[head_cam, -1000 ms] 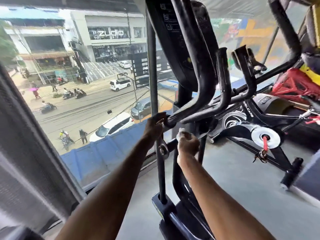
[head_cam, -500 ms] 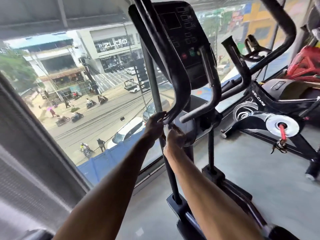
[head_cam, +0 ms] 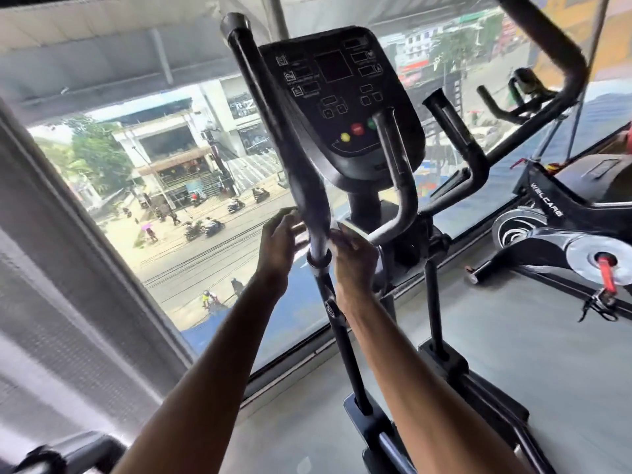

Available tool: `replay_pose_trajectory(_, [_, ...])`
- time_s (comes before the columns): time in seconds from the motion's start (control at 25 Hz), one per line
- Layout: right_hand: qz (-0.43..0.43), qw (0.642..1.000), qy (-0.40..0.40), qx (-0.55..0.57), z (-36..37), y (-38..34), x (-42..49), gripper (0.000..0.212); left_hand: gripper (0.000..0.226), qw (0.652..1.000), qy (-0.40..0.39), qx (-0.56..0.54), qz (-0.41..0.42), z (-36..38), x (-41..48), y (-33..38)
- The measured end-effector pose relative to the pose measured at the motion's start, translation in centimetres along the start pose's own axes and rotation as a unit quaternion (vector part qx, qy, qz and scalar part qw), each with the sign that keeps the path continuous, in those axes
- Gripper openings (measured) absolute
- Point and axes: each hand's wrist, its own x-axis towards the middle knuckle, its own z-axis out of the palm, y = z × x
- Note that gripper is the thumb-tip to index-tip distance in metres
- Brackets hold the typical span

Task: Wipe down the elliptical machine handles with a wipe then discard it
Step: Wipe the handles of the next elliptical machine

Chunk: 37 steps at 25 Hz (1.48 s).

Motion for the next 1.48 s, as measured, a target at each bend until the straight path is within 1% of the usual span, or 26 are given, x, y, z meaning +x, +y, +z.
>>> replay_pose_trajectory(0.08, [-0.033, 0.999, -0.018, -0.006, -0.7, -0.7, 0.1, 0.021, 0.03, 0.999, 0.045, -0.008, 0.028, 1.0, -1.2, 1.9])
replay_pose_trajectory(0.16, [-0.066, 0.997, -0.022, -0.043, -1.0, -1.2, -0.2, 0.022, 0.031, 0.995, 0.081, -0.016, 0.057, 1.7, -2.2, 3.2])
replay_pose_trajectory(0.24, [-0.061, 0.996, -0.035, -0.057, -1.1, -1.5, 0.0, 0.024, 0.03, 0.991, 0.119, -0.011, 0.063, 2.3, -2.9, 4.2])
replay_pose_trajectory(0.32, [-0.05, 0.996, -0.049, -0.053, -1.3, -2.1, -0.2, 0.026, 0.028, 0.987, 0.142, 0.005, 0.07, 2.7, -3.7, 5.3])
replay_pose_trajectory(0.44, [-0.066, 0.996, -0.048, -0.041, -1.3, -4.0, -0.6, 0.022, 0.026, 0.985, 0.148, 0.039, 0.073, 2.7, -4.3, 6.2])
replay_pose_trajectory(0.48, [-0.083, 0.995, -0.052, -0.026, -1.4, -4.7, -0.9, 0.021, 0.025, 0.985, 0.148, 0.044, 0.069, 2.8, -4.5, 6.6])
replay_pose_trajectory(0.52, [-0.121, 0.991, -0.059, -0.011, -1.5, -5.8, -1.3, 0.021, 0.024, 0.986, 0.147, 0.047, 0.065, 2.9, -4.5, 6.9])
replay_pose_trajectory(0.6, [-0.232, 0.969, -0.087, -0.008, -1.1, -7.9, -1.2, 0.021, 0.024, 0.987, 0.149, 0.042, 0.049, 3.2, -4.7, 7.5])
replay_pose_trajectory(0.68, [-0.358, 0.926, -0.1, -0.063, -0.5, -9.5, -0.4, 0.021, 0.027, 0.987, 0.157, 0.032, 0.032, 3.4, -4.8, 8.0])
replay_pose_trajectory(0.72, [-0.398, 0.907, -0.1, -0.094, -0.1, -10.1, 0.1, 0.02, 0.028, 0.987, 0.157, 0.026, 0.023, 3.6, -4.9, 8.3])
replay_pose_trajectory(0.84, [-0.451, 0.867, -0.14, -0.157, 0.1, -11.6, 1.7, 0.02, 0.028, 0.987, 0.159, 0.013, 0.002, 3.7, -4.9, 8.6])
replay_pose_trajectory(0.92, [-0.496, 0.825, -0.18, -0.205, 0.3, -12.1, 2.2, 0.017, 0.028, 0.987, 0.158, 0.005, -0.003, 3.6, -4.9, 8.8])
replay_pose_trajectory(1.04, [-0.538, 0.772, -0.233, -0.247, 1.8, -14.1, 3.4, 0.013, 0.028, 0.988, 0.153, -0.009, 0.002, 3.4, -4.5, 9.2])
replay_pose_trajectory(1.16, [-0.587, 0.679, -0.304, -0.32, 3.1, -16.2, 4.7, 0.012, 0.031, 0.988, 0.15, -0.029, 0.007, 3.5, -3.9, 9.7])
replay_pose_trajectory(1.28, [-0.603, 0.632, -0.318, -0.369, 5.0, -18.3, 6.2, 0.01, 0.041, 0.984, 0.158, -0.076, -0.005, 3.5, -3.5, 10.0])
replay_pose_trajectory(1.36, [-0.614, 0.585, -0.338, -0.408, 6.2, -19.3, 6.3, 0.01, 0.045, 0.98, 0.16, -0.117, -0.025, 3.4, -3.6, 9.7])
replay_pose_trajectory(1.4, [-0.616, 0.556, -0.354, -0.431, 6.5, -19.6, 6.2, 0.011, 0.046, 0.977, 0.161, -0.139, -0.034, 3.2, -3.8, 9.4])
replay_pose_trajectory(1.44, [-0.621, 0.515, -0.368, -0.461, 6.6, -19.9, 6.0, 0.012, 0.046, 0.973, 0.163, -0.158, -0.043, 3.2, -3.9, 9.0])
replay_pose_trajectory(1.48, [-0.628, 0.464, -0.376, -0.499, 6.6, -20.2, 5.7, 0.014, 0.045, 0.969, 0.165, -0.176, -0.049, 3.1, -4.0, 8.7])
